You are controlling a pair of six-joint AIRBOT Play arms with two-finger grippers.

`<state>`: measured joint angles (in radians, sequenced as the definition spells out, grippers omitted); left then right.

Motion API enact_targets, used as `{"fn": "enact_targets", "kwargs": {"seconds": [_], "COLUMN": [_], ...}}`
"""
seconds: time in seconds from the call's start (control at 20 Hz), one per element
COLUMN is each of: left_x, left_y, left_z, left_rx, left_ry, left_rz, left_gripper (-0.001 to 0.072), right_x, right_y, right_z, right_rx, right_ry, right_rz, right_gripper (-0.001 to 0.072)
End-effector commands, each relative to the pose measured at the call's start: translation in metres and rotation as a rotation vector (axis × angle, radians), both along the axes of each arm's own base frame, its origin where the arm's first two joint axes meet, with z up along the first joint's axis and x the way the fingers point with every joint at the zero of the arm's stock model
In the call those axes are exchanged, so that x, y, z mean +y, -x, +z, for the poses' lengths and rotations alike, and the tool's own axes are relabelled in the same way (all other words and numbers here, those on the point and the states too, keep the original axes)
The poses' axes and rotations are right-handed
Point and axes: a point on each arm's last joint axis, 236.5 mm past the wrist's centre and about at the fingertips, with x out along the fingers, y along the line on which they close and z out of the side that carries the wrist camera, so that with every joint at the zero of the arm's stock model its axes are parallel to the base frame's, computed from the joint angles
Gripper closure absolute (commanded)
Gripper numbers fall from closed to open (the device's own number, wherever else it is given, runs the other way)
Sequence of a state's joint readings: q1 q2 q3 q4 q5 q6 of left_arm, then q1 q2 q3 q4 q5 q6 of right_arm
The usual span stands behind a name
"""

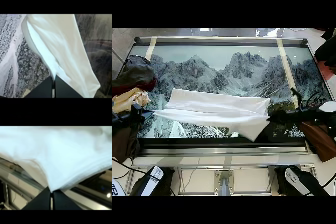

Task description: Fold the shirts.

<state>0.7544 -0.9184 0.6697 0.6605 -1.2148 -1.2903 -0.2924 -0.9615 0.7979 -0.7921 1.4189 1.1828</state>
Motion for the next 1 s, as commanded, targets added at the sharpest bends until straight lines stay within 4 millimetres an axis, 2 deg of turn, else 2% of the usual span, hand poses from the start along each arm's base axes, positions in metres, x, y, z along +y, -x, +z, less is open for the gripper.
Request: {"fn": "enact_targets", "kwargs": {"seconds": [0.0, 0.1, 0.25, 0.3, 0.4, 0.55, 0.65, 0.8, 0.95], "left_x": [-0.007, -0.022, -0.03, -0.026, -0.027, -0.033, -0.031, -0.032, -0.033], "left_y": [-0.022, -0.051, -0.101, -0.119, -0.145, -0.164, -0.171, -0.181, -0.191], "left_z": [0.026, 0.037, 0.039, 0.036, 0.015, -0.038, -0.067, -0.091, -0.102], "left_rx": [-0.091, -0.167, -0.242, -0.249, -0.224, -0.12, -0.065, -0.032, -0.045], "left_ry": [-0.096, -0.196, -0.386, -0.432, -0.487, -0.489, -0.475, -0.471, -0.497], "left_rz": [-0.069, -0.107, -0.099, -0.069, -0.089, -0.153, -0.166, -0.175, -0.163], "left_gripper": [0.0699, 0.0699, 0.0699, 0.07, 0.07, 0.0699, 0.0699, 0.0699, 0.0699], "right_x": [-0.014, -0.006, 0.001, -0.006, -0.025, -0.035, -0.045, -0.055, -0.058], "right_y": [-0.049, -0.065, -0.102, -0.115, -0.134, -0.148, -0.158, -0.174, -0.176], "right_z": [0.048, 0.045, 0.012, -0.004, -0.038, -0.077, -0.095, -0.111, -0.125], "right_rx": [-0.166, -0.159, -0.143, -0.122, -0.067, -0.014, -0.008, -0.03, -0.014], "right_ry": [0.048, 0.045, 0.066, 0.084, 0.129, 0.15, 0.17, 0.191, 0.2], "right_rz": [-0.071, -0.042, -0.073, -0.126, -0.221, -0.269, -0.314, -0.37, -0.379], "right_gripper": [0.0698, 0.0697, 0.0697, 0.0698, 0.0698, 0.0698, 0.0698, 0.0698, 0.0697]}}
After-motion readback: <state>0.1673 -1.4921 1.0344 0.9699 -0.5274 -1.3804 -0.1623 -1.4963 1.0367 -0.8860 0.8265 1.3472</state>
